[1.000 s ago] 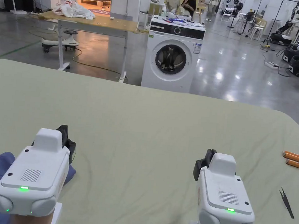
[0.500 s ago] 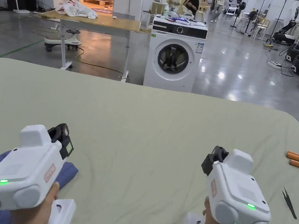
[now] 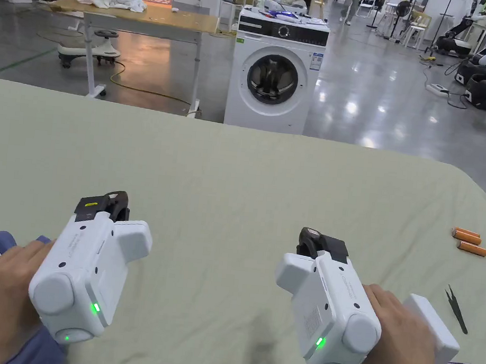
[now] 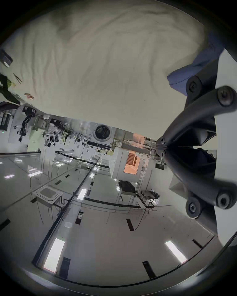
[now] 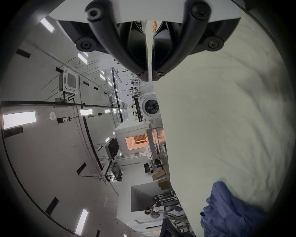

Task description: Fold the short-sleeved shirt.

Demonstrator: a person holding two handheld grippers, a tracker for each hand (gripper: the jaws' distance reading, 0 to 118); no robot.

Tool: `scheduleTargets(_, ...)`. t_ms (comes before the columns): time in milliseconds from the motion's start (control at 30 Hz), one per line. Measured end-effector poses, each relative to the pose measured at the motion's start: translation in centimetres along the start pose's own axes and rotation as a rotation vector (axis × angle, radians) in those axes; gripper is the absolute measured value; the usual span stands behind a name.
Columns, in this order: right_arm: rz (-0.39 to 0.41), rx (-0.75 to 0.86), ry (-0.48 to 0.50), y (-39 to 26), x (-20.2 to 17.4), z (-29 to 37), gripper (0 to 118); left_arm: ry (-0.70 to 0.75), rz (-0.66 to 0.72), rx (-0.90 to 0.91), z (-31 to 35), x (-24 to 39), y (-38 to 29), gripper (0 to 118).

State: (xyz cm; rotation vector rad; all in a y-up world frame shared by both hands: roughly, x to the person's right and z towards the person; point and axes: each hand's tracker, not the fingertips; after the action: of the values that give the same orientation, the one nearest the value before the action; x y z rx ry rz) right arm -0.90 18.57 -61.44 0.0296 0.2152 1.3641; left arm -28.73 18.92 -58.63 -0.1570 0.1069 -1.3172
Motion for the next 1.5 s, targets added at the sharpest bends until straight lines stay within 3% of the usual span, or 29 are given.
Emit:
scheduleTargets(67, -0.104, -0.027, -0.019, 0.2, 0.2, 0.1, 4, -0.011, 0.137, -0.018, 0.3, -1.1, 0.1, 0)
scheduleTargets(167, -0.382, -0.052, -0.014, 0.5, 1.1, 0.1, 4, -0.041, 0.472, -0.040, 0.6, -2.8, 0.3, 0)
scheduleTargets(333, -1.036, -0.121, -0.033, -0.2, 2.7, -0.1, 4, -0.076, 1.186, -0.009, 0.1, -4.9, -2.0, 0)
scheduleTargets(400, -1.249, -0.152, -0.050, -0.8, 3.0, 0.0, 4, -0.049, 1.433, 0.001, 0.2, -5.3, -2.9, 0)
scheduleTargets(433, -1.333, -0.149, -0.050, -1.2, 2.9, 0.0, 4, -0.037, 1.516, 0.003, 0.0, -5.2, -3.2, 0)
scheduleTargets(500, -1.418, -0.172, -0.079, -1.6, 2.7, 0.1, 4, -0.018, 1.589, -0.005, 0.0, -5.2, -3.5, 0)
scheduleTargets(600, -1.441, -0.170, -0.109, -2.1, 2.6, 0.5, 4, -0.018, 1.567, 0.001, 0.1, -4.9, -3.2, 0)
scheduleTargets(733, -1.408, -0.175, -0.104, -2.0, 2.9, 0.8, 4, -0.040, 1.476, -0.029, 0.4, -5.2, -3.8, 0)
scheduleTargets(1000, -1.345, -0.180, -0.062, -1.6, 2.6, 0.7, 4, -0.150, 1.340, -0.257, 0.6, -7.1, -10.4, 0)
scheduleTargets(1300, -1.309, -0.188, 0.001, -0.6, 0.9, 0.1, 4, -0.443, 1.321, -0.620, 0.1, -7.1, -22.1, 0)
scheduleTargets(1367, -1.307, -0.192, 0.015, -0.4, 0.6, 0.0, 4, -0.486, 1.356, -0.678, 0.1, -6.2, -24.2, 10)
scheduleTargets(1467, -1.307, -0.202, 0.033, -0.4, 0.1, -0.1, 4, -0.539, 1.355, -0.754, -0.1, -4.3, -25.8, 71)
scheduleTargets(1500, -1.305, -0.206, 0.037, -0.3, -0.1, -0.1, 4, -0.546, 1.348, -0.776, -0.1, -3.6, -26.0, 83)
